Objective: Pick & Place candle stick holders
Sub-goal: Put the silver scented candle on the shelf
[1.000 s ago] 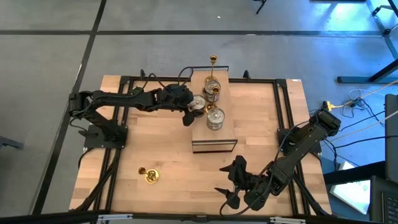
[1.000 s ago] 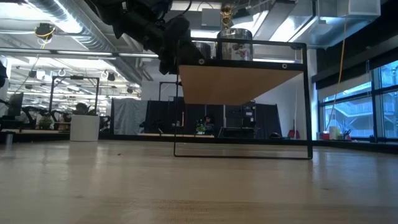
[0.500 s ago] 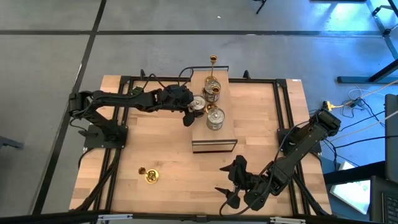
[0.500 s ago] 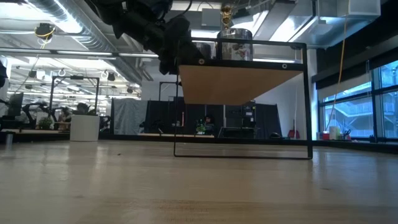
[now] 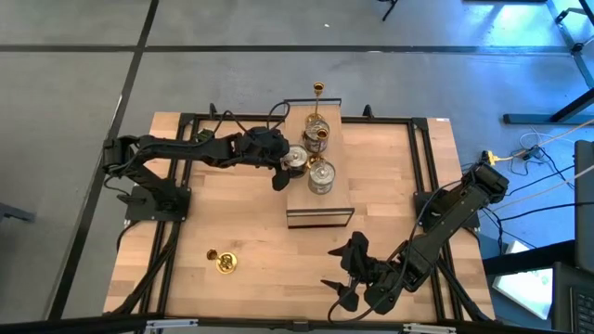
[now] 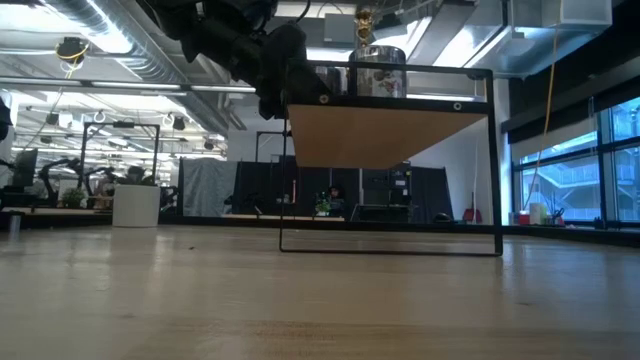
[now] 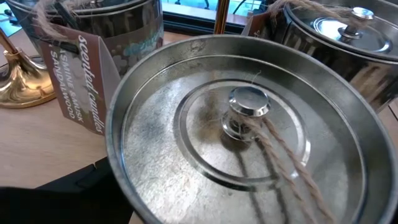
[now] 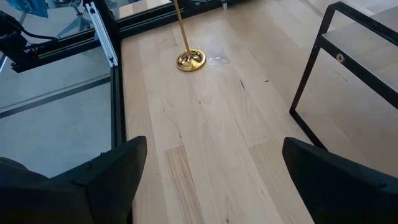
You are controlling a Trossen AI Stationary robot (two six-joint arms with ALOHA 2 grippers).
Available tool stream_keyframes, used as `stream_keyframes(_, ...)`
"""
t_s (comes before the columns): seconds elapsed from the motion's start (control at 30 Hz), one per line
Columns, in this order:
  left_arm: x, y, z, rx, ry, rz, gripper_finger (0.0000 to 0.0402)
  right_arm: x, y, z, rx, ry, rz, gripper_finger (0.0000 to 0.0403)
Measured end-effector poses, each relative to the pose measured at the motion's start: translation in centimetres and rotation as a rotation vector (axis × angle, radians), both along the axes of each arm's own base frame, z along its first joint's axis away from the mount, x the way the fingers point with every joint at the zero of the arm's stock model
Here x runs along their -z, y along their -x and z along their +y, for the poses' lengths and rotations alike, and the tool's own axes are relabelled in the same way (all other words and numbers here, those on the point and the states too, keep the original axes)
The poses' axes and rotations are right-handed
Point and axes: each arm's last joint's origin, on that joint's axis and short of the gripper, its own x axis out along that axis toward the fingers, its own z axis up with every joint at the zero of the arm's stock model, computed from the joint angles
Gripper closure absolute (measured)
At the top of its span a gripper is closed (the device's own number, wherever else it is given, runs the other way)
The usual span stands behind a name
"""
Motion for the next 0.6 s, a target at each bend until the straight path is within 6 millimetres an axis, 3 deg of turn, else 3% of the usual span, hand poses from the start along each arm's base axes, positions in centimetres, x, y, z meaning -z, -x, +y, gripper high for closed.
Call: stream_keyframes(0.6,0.12,0.07,0.09,-0.011,-0.055,0.022,0.0002,0.05,0.04,-0.06,0.002,0.008,0.005,0.0025)
